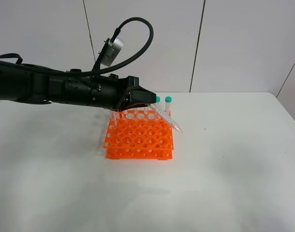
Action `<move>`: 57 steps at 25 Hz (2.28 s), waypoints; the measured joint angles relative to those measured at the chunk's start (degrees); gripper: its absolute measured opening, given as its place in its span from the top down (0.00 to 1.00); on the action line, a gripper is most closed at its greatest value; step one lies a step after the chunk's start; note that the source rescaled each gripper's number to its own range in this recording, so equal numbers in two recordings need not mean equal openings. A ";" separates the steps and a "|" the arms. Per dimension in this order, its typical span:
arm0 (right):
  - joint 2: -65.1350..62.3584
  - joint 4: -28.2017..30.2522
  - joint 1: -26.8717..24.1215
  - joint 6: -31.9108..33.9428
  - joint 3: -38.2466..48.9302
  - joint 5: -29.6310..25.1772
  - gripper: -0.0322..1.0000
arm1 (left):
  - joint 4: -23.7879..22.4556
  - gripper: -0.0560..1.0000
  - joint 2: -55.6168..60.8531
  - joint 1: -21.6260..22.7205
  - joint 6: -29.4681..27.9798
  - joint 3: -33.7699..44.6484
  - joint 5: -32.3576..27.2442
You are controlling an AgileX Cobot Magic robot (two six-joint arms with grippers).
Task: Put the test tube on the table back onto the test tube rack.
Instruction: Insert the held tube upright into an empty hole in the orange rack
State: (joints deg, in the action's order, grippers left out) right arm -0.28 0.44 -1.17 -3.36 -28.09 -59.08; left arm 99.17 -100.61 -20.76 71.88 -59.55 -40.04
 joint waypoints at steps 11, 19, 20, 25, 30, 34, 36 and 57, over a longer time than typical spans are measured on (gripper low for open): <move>0.00 0.00 0.00 0.00 0.02 0.05 0.00 | -0.18 0.94 0.63 0.00 0.00 -0.47 0.24; 0.00 0.00 0.00 0.00 0.02 0.05 0.00 | -2.81 0.94 9.46 0.00 2.06 -0.47 10.65; 0.00 0.00 0.00 0.00 0.02 0.05 0.00 | -4.75 0.94 10.62 0.00 2.08 -0.47 12.37; 0.00 0.00 0.00 0.00 0.02 0.05 0.00 | -14.65 0.94 13.11 0.00 1.20 -0.47 17.39; 0.00 0.00 0.00 0.00 0.02 0.05 0.00 | -35.27 0.94 13.11 -0.11 -14.83 -1.25 17.58; 0.00 0.00 0.00 0.00 0.02 0.05 0.00 | -58.44 0.94 13.11 -2.40 -34.33 -3.87 17.68; 0.00 0.00 0.00 0.00 0.02 0.05 0.00 | -68.01 0.94 13.11 -4.13 -42.10 -4.88 17.63; 0.00 0.00 0.00 0.00 0.02 0.05 0.00 | -86.18 0.94 -5.75 -6.28 -56.77 -27.13 7.47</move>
State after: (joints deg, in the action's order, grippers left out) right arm -0.28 0.44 -1.17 -3.36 -28.07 -59.03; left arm 12.99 -106.36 -27.05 15.11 -86.68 -32.57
